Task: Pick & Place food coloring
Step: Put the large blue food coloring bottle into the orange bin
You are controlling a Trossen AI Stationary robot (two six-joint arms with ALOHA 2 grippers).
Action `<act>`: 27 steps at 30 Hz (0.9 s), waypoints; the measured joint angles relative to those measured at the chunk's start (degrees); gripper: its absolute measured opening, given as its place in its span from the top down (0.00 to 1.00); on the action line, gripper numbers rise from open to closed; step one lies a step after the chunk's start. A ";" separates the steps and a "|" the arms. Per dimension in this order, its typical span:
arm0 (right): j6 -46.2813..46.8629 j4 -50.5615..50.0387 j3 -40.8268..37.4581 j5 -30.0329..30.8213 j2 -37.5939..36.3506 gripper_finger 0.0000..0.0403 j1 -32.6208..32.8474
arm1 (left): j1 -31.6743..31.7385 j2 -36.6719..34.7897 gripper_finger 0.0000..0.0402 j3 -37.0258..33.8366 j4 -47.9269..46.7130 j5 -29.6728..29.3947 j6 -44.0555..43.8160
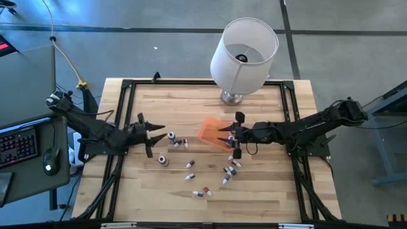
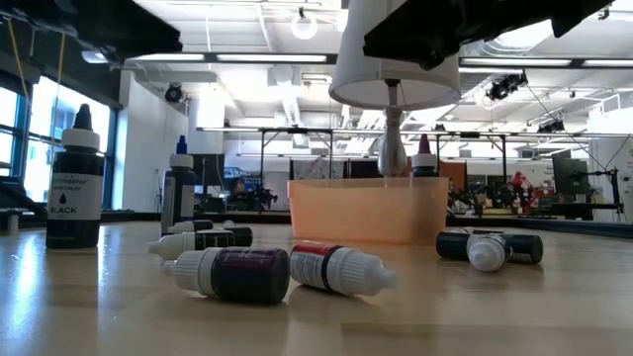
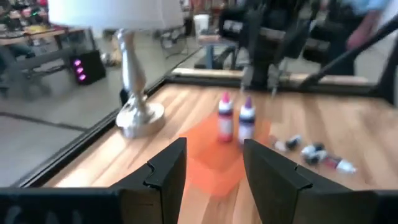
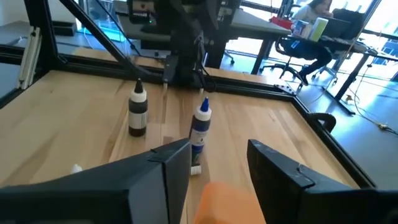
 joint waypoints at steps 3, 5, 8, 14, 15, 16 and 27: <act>0.00 0.17 0.00 0.00 -0.05 0.65 0.00 | 0.01 3.85 0.61 0.09 -0.92 -4.26 -10.71; -0.31 0.38 0.00 0.00 -0.08 0.65 0.00 | 0.07 6.73 0.61 0.09 -1.85 -4.53 -15.00; -2.23 1.49 0.00 -0.02 -0.08 0.65 0.00 | 0.04 10.78 0.61 0.06 -1.88 -4.70 -16.96; -2.58 1.03 0.00 -0.02 -0.08 0.65 0.00 | 2.88 19.08 0.61 0.02 -2.19 -7.08 -24.82; -2.57 0.99 0.00 -0.06 -0.08 0.65 0.03 | 3.63 20.08 0.61 0.02 -2.01 -7.20 -26.86; -2.56 0.83 0.00 -0.27 -0.08 0.65 0.04 | 4.39 21.02 0.61 0.04 -1.92 -6.81 -28.18; -2.49 -2.81 -0.02 -0.26 -0.10 0.65 0.04 | 7.98 28.44 0.61 0.04 -1.48 -0.66 -32.17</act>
